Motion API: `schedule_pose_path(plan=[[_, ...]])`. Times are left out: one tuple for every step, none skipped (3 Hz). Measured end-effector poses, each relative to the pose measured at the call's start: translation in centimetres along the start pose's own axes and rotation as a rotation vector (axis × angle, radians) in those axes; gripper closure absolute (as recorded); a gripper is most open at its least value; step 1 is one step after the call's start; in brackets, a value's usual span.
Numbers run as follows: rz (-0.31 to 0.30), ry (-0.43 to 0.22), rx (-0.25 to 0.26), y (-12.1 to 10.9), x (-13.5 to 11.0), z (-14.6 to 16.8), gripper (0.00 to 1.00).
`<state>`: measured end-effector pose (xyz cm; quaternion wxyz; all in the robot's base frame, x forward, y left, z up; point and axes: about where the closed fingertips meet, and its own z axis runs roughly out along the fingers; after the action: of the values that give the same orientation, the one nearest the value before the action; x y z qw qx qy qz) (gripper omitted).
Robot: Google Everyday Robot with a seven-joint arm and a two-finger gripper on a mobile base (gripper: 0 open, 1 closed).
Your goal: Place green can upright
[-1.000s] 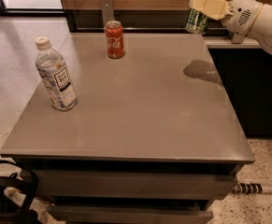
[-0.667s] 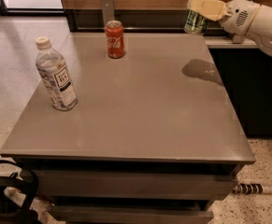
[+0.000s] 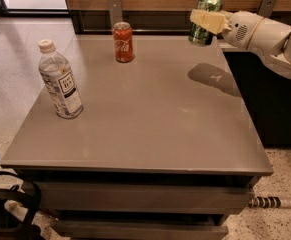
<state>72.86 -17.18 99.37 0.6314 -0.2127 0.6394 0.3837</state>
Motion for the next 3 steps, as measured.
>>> schedule_pose_path(plan=[[-0.063, -0.005, 0.017, 0.4, 1.6, 1.3, 1.0], [-0.112, 0.016, -0.003, 0.6, 2.9, 2.6, 1.0], [-0.168, 0.058, -0.018, 0.7, 4.3, 3.6, 1.0]])
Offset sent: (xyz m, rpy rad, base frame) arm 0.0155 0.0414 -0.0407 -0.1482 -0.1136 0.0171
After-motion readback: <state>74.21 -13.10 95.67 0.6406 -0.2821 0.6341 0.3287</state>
